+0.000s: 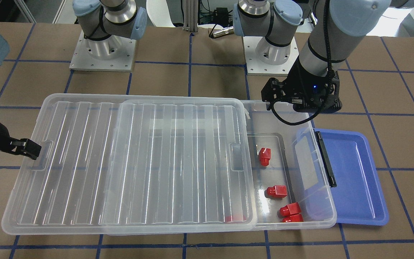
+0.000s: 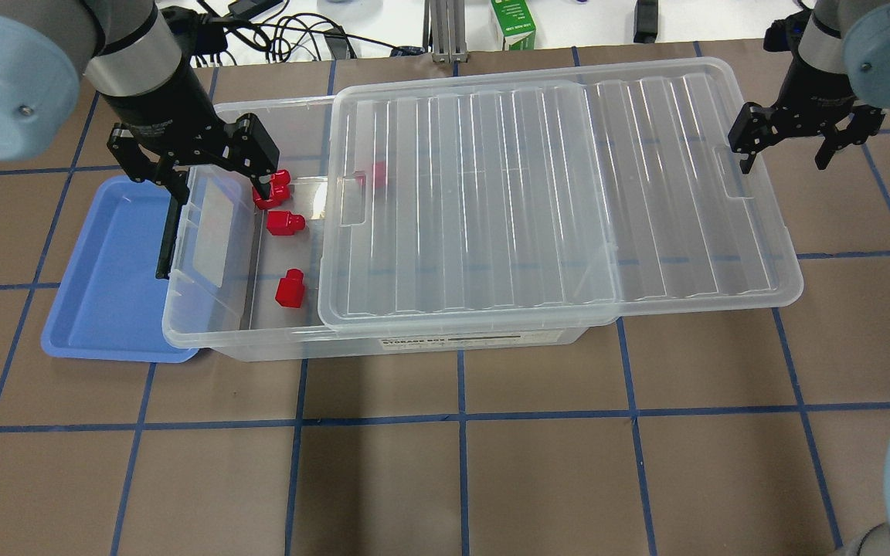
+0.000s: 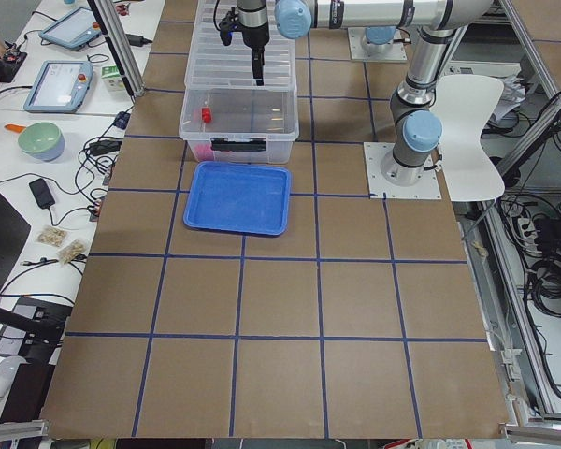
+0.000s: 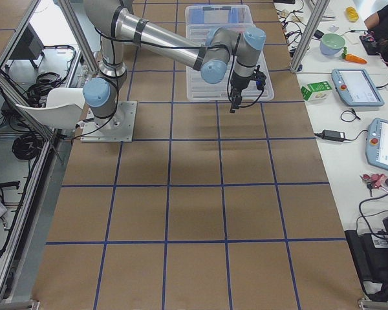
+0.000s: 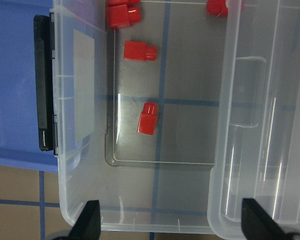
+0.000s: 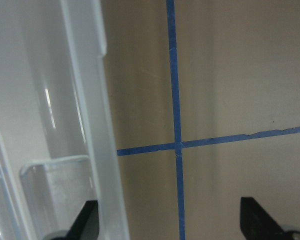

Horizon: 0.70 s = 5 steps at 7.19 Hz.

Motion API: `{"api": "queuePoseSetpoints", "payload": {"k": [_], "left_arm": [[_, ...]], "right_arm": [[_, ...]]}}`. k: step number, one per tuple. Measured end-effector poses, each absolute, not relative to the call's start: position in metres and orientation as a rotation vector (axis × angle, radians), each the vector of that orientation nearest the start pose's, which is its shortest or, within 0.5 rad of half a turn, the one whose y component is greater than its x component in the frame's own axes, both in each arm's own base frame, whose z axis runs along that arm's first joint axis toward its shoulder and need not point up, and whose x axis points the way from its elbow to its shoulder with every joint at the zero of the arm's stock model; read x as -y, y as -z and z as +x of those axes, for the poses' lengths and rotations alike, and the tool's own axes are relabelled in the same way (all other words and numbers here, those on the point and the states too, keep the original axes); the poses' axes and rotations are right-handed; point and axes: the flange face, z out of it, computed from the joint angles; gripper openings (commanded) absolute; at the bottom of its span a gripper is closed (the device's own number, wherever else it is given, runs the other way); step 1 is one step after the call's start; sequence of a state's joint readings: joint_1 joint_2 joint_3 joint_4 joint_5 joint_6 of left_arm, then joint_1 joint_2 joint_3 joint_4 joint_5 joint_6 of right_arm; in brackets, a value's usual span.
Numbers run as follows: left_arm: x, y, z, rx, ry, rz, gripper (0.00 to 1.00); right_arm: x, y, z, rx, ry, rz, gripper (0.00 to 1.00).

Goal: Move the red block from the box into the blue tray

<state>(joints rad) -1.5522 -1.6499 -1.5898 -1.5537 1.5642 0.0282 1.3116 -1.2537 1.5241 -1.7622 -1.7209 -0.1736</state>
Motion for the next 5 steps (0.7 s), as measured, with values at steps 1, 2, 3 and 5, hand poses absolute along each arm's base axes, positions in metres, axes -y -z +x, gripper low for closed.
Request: {"api": "queuePoseSetpoints", "payload": {"k": [1,2,3,5], "left_arm": [[0.518,-0.421,-0.121,-3.150,-0.095,0.017,1.00],[0.515,-0.397,-0.120,-3.150,-0.085,0.018,1.00],[0.510,-0.375,-0.120,-3.151,-0.079,0.020,1.00],[0.510,-0.343,-0.118,-3.151,-0.052,0.058,1.00]], "right_arm": [[0.612,-0.358,-0.039,-3.263,-0.172,0.129,1.00],[0.609,-0.367,-0.036,-3.260,-0.155,0.129,1.00],[0.600,-0.386,-0.031,-3.250,-0.126,0.134,1.00],[0.567,-0.437,-0.016,-3.220,-0.083,0.147,1.00]]}}
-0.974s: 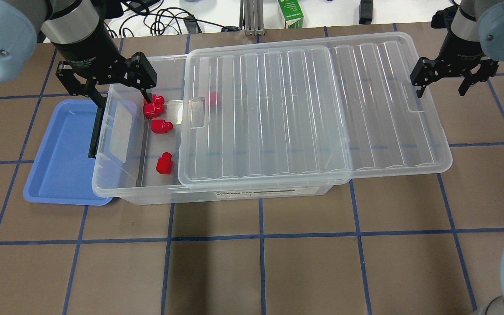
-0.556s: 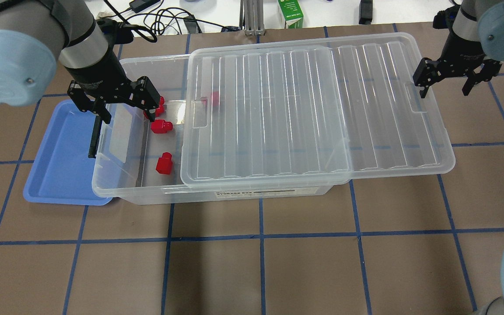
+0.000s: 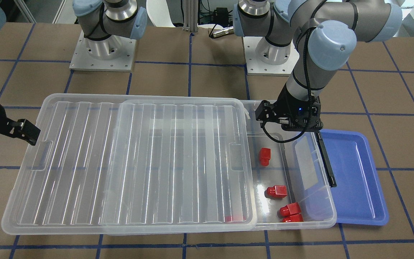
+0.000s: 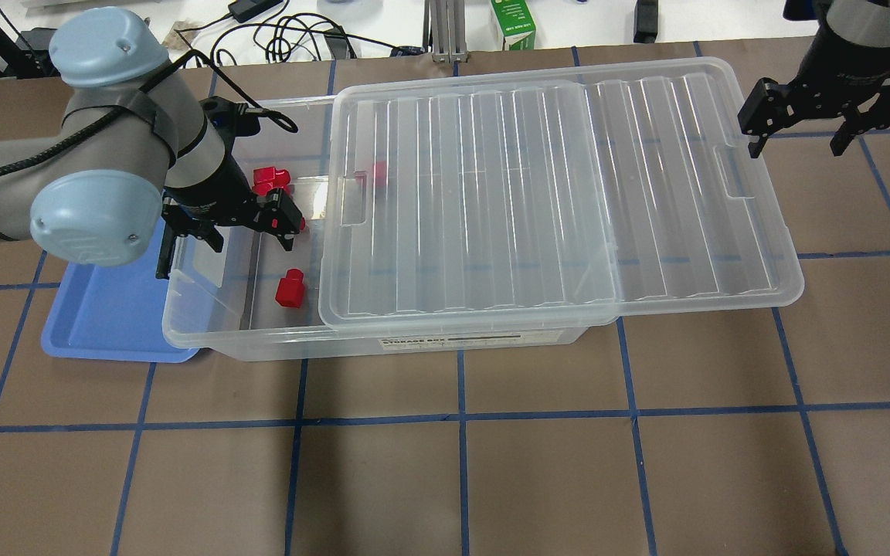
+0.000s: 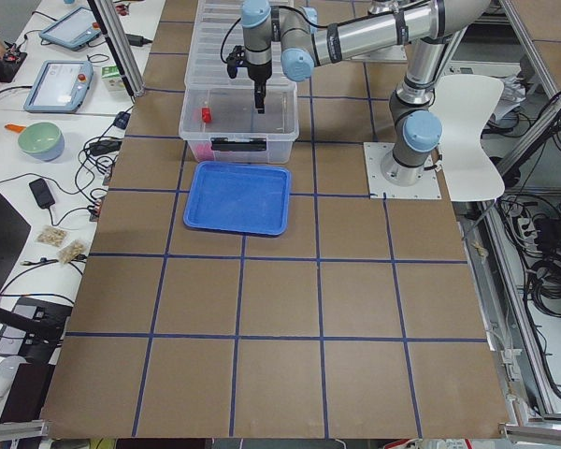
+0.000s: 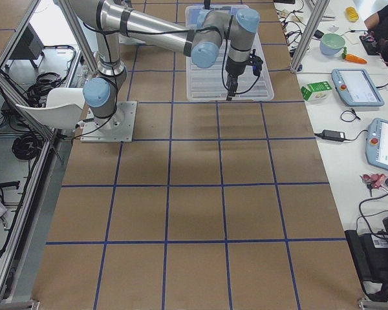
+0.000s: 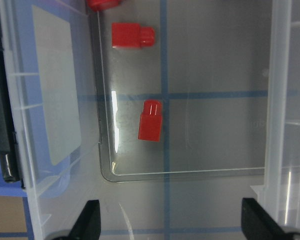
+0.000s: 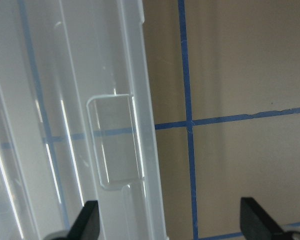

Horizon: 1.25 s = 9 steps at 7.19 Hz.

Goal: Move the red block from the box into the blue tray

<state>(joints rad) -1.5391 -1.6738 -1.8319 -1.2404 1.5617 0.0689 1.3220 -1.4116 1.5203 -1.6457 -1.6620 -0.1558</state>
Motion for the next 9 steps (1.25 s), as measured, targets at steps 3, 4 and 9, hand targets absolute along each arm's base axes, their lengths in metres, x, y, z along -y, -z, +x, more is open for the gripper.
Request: {"api": "queuePoseSetpoints", "payload": {"k": [3,4,9], "left_arm": [[0.513,-0.315,-0.119,-3.153,-0.086,0.060,1.00],[0.514,-0.304,-0.118,-3.153,-0.085,0.058,1.00],[0.518,-0.273,-0.113,-3.153,-0.087,0.057,1.00]], "right_arm": [[0.504,-0.506,0.002,-3.214,-0.069,0.162,1.00],[0.494,-0.512,0.005,-3.213,-0.097,0.167,1.00],[0.497,-0.488,0.002,-3.196,-0.198,0.156,1.00]]}}
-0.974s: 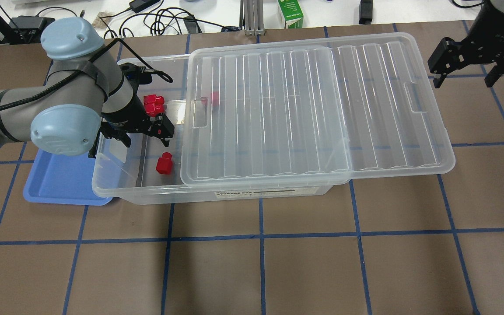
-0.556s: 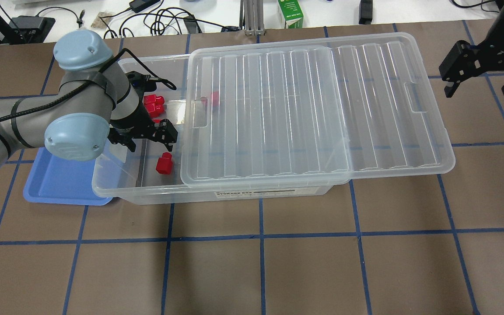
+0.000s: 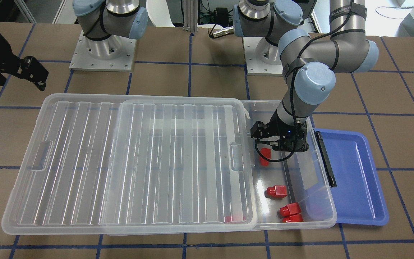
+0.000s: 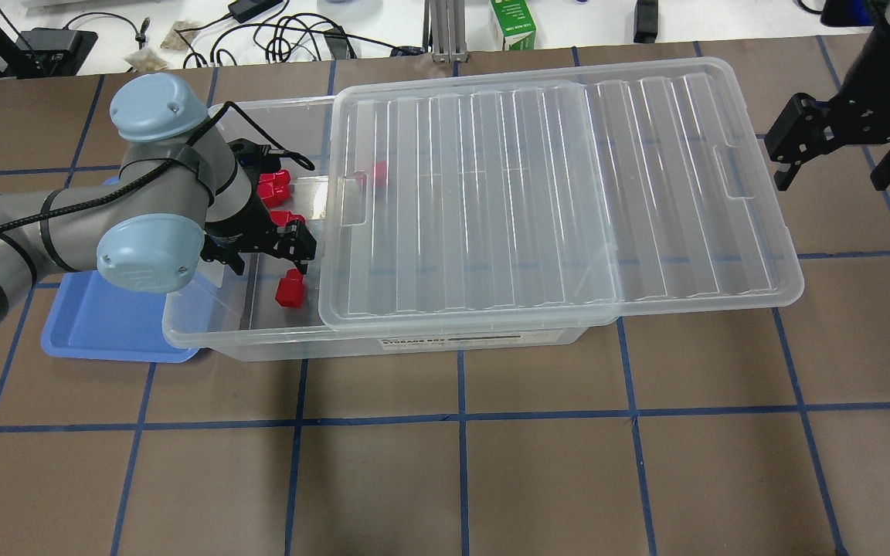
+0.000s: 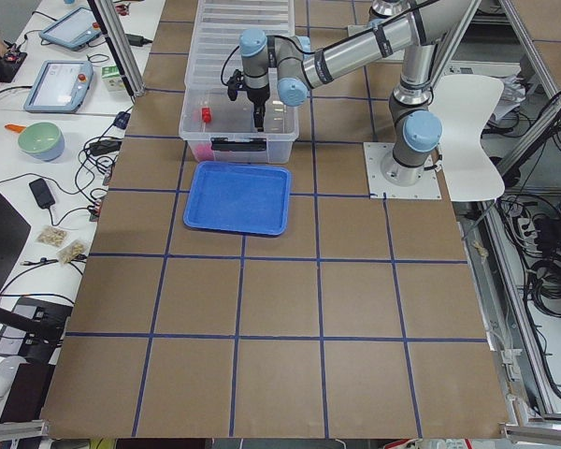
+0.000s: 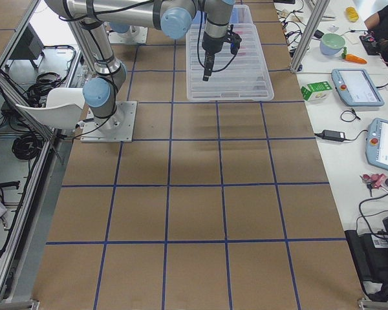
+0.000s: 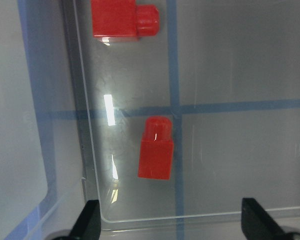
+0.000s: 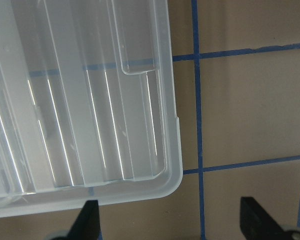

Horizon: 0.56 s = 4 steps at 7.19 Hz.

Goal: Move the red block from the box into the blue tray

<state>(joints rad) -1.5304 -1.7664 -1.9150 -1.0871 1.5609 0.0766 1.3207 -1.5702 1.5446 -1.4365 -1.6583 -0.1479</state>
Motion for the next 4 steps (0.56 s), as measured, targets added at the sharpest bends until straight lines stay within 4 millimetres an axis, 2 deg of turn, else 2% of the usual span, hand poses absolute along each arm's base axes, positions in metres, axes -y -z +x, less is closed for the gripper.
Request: {"api": "queuePoseSetpoints", "payload": {"k": [2,4], "left_arm": [[0.521,-0.264,-0.113,-3.154,-0.100,0.049,1.00],[0.525,-0.253,-0.111,-3.154,-0.111,0.046,0.93]], "right_arm": [[0.493,-0.496,0.002,-3.203,-0.178,0.172,1.00],[0.488,-0.502,0.004,-3.202,-0.157,0.177,1.00]]}}
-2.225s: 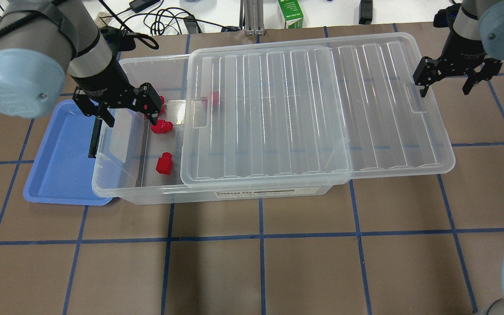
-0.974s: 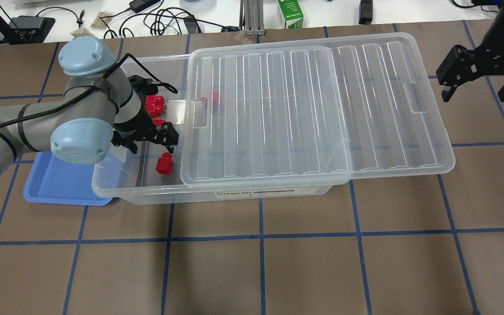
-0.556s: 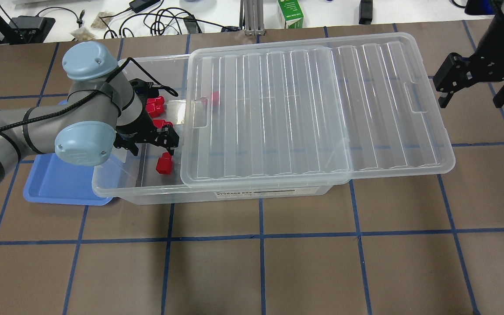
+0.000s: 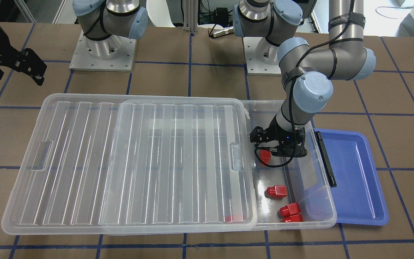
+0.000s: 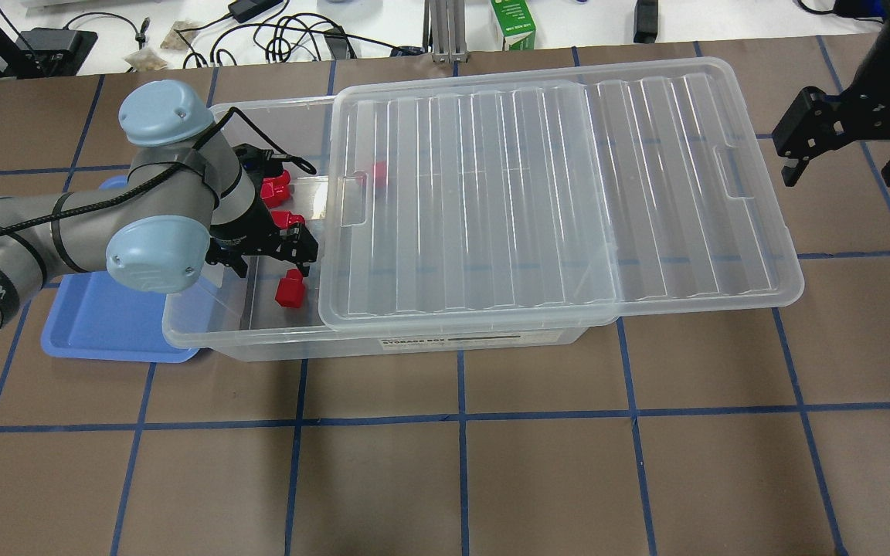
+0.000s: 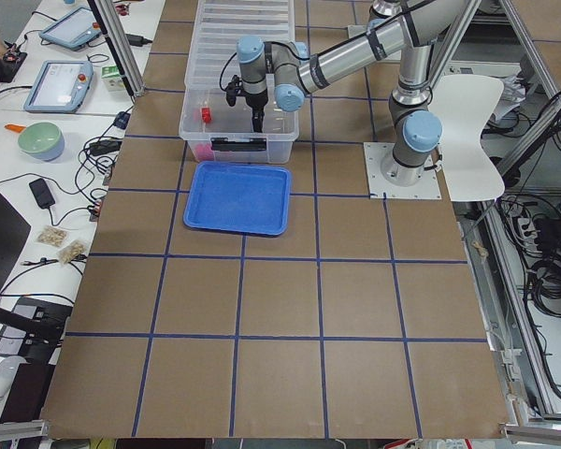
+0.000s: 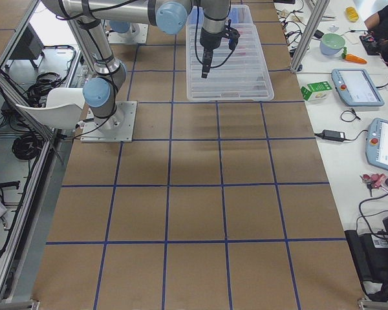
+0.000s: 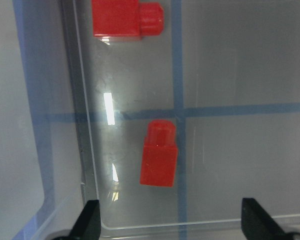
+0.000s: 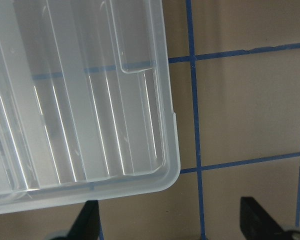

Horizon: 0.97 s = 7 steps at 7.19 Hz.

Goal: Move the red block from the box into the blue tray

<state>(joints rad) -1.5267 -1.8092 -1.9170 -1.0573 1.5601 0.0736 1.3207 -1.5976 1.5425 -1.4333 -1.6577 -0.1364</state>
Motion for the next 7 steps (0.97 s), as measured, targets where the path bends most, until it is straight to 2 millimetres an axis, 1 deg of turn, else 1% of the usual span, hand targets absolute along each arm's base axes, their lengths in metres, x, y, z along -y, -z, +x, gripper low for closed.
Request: {"api": "queuePoseSetpoints", "payload": {"k": [2,7], "left_arm": [[0.529,-0.239,-0.108,-3.155,-0.134,0.033,0.93],[0.535,-0.219,-0.105,-3.156,-0.167,0.017,0.94]], "right_arm": [[0.487,-0.504,0.004,-3.203,-0.148,0.178,1.00],[0.480,-0.508,0.005,-3.214,-0.145,0.177,1.00]]}}
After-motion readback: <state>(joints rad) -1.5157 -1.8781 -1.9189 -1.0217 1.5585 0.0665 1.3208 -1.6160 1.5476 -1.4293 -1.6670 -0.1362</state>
